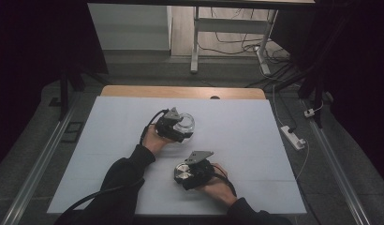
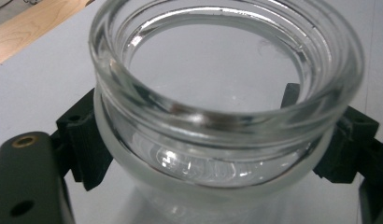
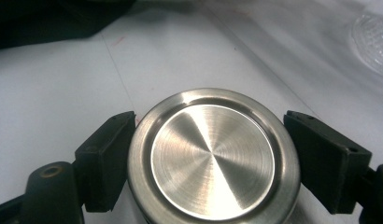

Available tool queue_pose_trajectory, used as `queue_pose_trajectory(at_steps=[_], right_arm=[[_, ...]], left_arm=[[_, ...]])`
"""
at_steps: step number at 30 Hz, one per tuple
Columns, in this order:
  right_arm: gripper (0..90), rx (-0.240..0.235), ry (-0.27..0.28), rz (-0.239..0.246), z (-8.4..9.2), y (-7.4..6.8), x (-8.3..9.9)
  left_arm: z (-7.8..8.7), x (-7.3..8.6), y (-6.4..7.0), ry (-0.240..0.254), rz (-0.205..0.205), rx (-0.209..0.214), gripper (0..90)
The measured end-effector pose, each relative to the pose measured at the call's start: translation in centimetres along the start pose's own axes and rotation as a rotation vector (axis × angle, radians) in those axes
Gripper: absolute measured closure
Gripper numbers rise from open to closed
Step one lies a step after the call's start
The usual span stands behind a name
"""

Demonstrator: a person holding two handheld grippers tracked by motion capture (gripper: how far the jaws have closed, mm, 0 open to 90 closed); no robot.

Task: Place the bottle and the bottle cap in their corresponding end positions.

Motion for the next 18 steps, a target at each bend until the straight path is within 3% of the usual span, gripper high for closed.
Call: queue_pose_trajectory(at_steps=[5, 9, 18], right_arm=[[18.5, 0.011, -0.01, -0.012, -0.1, 0.1, 0.0], [16.8, 0.006, -0.014, -0.023, -0.1, 0.1, 0.0], [10.0, 0.0, 0.02, -0.056, 0.4, 0.3, -0.3]], left_arm=[[0.1, 0.3, -0.3, -0.004, 0.031, 0.014, 15.0], [0.1, 0.2, -0.1, -0.008, 0.033, -0.006, 14.6], [1.1, -0.1, 0.0, -0.02, 0.069, -0.009, 8.7]])
Point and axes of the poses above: each handheld gripper's, and its own axes: z roughly backward along the jaws, x roughly out of its underside, y roughly to its right, the point moved 3 cm from there along -z, roughly forward along the jaws, and after that the axes turned 2 degrees about -z, right-handed, at the moved point
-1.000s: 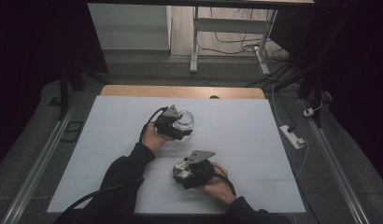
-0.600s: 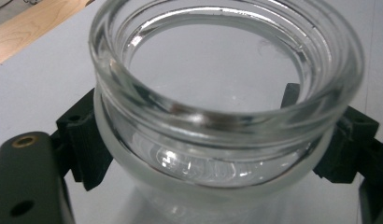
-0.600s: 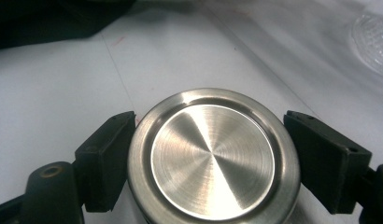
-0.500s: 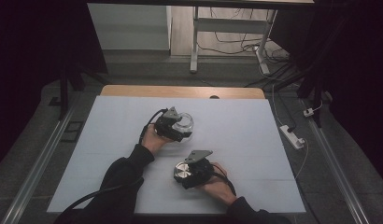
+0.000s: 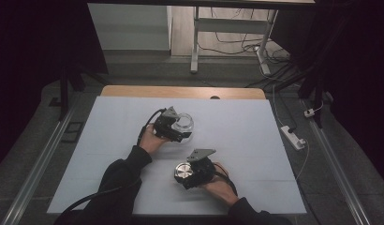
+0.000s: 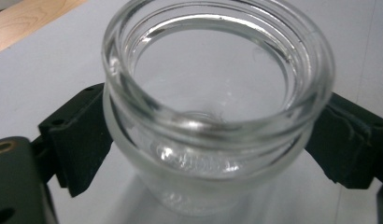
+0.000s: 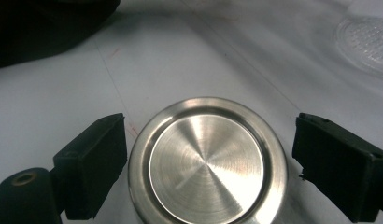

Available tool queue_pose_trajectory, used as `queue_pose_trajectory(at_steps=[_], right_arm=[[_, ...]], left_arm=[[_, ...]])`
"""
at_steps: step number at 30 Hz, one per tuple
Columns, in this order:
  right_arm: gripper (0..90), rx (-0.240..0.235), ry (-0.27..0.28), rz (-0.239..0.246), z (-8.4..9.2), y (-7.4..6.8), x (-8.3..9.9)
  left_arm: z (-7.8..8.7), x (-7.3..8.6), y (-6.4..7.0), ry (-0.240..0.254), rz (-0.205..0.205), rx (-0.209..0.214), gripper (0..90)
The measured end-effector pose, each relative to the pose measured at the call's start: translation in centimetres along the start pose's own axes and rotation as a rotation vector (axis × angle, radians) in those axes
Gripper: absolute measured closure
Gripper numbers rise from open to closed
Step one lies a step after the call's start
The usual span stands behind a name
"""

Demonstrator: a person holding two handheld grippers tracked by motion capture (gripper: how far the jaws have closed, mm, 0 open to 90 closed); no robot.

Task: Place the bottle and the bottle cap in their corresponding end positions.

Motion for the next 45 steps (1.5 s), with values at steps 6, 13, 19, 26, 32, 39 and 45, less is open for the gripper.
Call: queue_pose_trajectory(at_steps=[6, 13, 19, 26, 32, 39, 45], right_arm=[[8.5, 0.002, 0.03, -0.007, 0.6, 0.0, -0.5], [7.6, 0.008, 0.046, -0.005, 1.5, 0.0, -0.8], [7.1, 0.012, 0.054, 0.001, 2.2, 0.0, -1.0], [5.3, 0.011, 0.051, 0.004, 2.7, 0.1, -1.1], [4.0, 0.016, 0.055, 0.004, 3.2, 0.2, -1.1], [2.7, 0.009, 0.06, -0.011, 3.9, 0.2, -1.2], [1.7, -0.002, 0.062, -0.013, 4.5, 0.1, -1.2]], left_arm=[[0.6, 0.4, 0.2, -0.02, 0.023, 0.013, 6.5], [1.6, 0.6, 0.7, -0.025, 0.039, 0.018, 4.5], [2.5, 1.2, 1.2, -0.026, 0.051, 0.028, 3.0], [3.4, 1.7, 2.2, -0.036, 0.036, 0.051, 0.0], [4.3, 1.7, 3.0, -0.019, 0.031, 0.065, 0.0], [5.0, 2.5, 3.9, -0.026, 0.041, 0.073, 0.0], [6.1, 2.9, 4.6, -0.014, 0.045, 0.082, 0.0]])
Point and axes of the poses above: each handheld gripper's, and its own axes: z roughly backward along the jaws, x roughly out of its underside, y roughly to its right, the point moved 3 cm from there along -z, roughly forward along the jaws, and after that the axes turned 2 degrees about -z, right-handed, at the moved point
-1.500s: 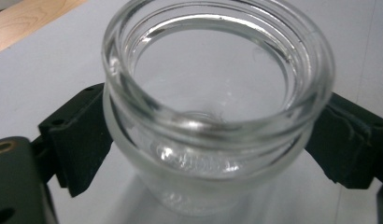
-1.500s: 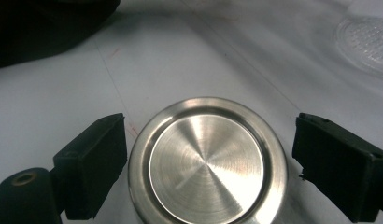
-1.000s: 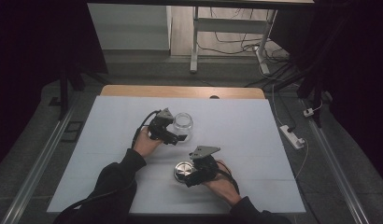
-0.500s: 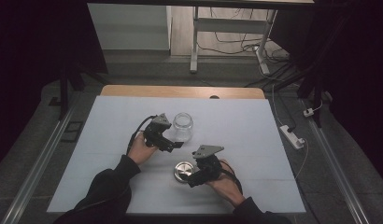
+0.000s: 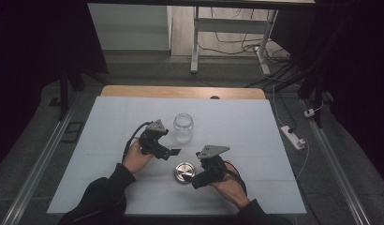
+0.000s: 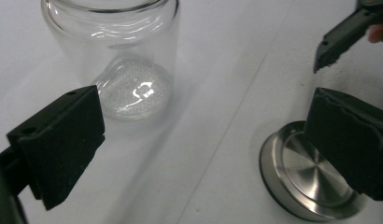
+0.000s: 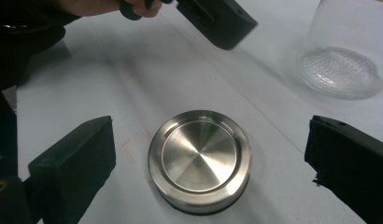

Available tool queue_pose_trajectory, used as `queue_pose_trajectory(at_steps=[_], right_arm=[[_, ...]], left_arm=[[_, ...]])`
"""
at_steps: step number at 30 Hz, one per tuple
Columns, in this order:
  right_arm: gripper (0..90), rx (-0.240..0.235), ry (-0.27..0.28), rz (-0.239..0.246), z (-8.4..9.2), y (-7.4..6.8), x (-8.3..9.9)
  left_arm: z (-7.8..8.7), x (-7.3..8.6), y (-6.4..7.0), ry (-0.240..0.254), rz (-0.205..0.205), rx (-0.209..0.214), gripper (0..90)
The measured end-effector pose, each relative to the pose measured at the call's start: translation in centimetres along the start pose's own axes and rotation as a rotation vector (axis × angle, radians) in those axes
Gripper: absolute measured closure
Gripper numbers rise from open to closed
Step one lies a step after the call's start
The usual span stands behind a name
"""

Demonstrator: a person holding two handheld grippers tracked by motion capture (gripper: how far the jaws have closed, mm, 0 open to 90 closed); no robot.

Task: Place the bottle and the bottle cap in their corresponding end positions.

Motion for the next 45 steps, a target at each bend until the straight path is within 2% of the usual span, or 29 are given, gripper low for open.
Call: queue_pose_trajectory(at_steps=[6, 16, 21, 25, 34, 45], right_arm=[[1.4, -0.002, 0.001, -0.005, 0.5, 0.1, 0.0], [1.4, -0.011, 0.016, 0.001, 1.6, 0.0, -0.1], [1.4, 0.001, 0.029, -0.004, 2.4, 0.1, -0.1], [0.0, 0.012, 0.039, -0.016, 3.1, 0.3, 0.1], [0.0, 0.042, 0.051, -0.039, 4.6, 0.8, 0.8], [0.0, 0.08, 0.061, -0.051, 6.2, 1.3, 1.7]], left_arm=[[1.3, 0.4, 0.9, 0.022, 0.005, 0.014, 0.0], [2.6, 1.2, 2.4, 0.012, 0.012, 0.039, 0.0], [3.6, 1.6, 3.1, 0.021, 0.017, 0.043, 0.0], [4.3, 2.2, 3.6, 0.021, 0.021, 0.038, 0.0], [6.2, 4.3, 4.2, 0.017, 0.06, 0.016, 0.0], [8.6, 6.5, 4.6, 0.036, 0.103, -0.013, 0.0]])
Point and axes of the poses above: each handheld gripper's, and its own axes: z roughly backward along the jaws, x roughly out of its underside, y roughly to its right, the point moved 3 cm from there along -z, roughly forward along the jaws, and after that the axes turned 2 degrees about -z, right-handed, at the moved point
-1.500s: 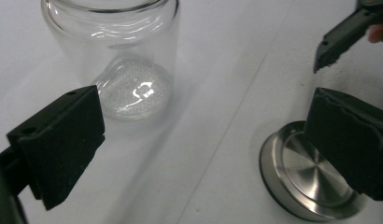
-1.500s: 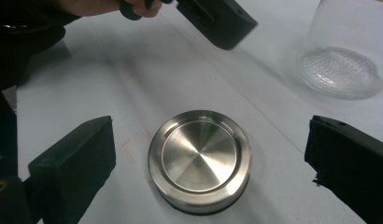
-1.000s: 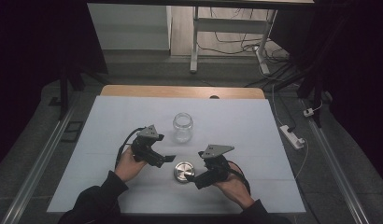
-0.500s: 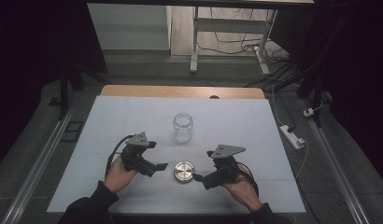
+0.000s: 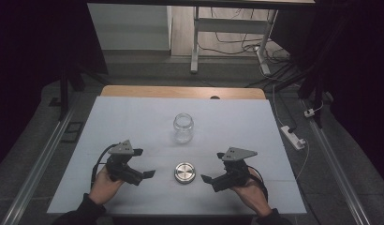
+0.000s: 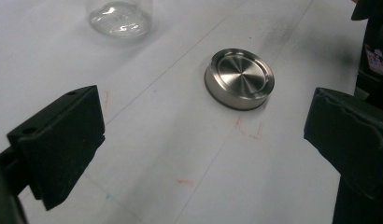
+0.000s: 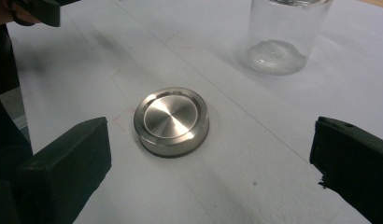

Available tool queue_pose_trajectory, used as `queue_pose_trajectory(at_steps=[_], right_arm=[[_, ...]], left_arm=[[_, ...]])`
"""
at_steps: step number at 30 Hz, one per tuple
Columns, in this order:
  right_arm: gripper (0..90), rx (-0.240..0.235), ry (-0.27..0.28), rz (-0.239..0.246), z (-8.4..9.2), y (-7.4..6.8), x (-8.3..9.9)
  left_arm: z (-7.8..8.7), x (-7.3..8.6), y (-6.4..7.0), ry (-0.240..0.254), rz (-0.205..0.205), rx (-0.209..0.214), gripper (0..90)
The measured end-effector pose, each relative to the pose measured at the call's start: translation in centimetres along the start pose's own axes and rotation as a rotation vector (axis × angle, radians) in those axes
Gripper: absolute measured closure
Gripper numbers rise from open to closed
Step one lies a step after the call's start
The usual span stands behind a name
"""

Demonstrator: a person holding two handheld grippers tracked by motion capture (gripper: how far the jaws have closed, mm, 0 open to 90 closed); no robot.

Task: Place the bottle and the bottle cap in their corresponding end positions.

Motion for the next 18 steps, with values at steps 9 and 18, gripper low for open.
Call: queue_pose_trajectory(at_steps=[9, 18], right_arm=[[0.0, 0.03, 0.002, -0.011, 1.3, 0.5, 0.7], [0.0, 0.066, -0.006, -0.023, 2.6, 0.9, 1.6]], left_arm=[[1.9, 1.5, 0.1, 0.019, 0.031, -0.026, 0.0], [3.4, 2.9, 0.4, 0.03, 0.049, -0.062, 0.0]])
Point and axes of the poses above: each handheld gripper's, and its own axes: z roughly backward along the jaws, x roughly out of its underside, y roughly to its right, the point moved 3 cm from there along -z, roughly forward along the jaws, and after that the axes turned 2 degrees about -z, right-handed, at the moved point
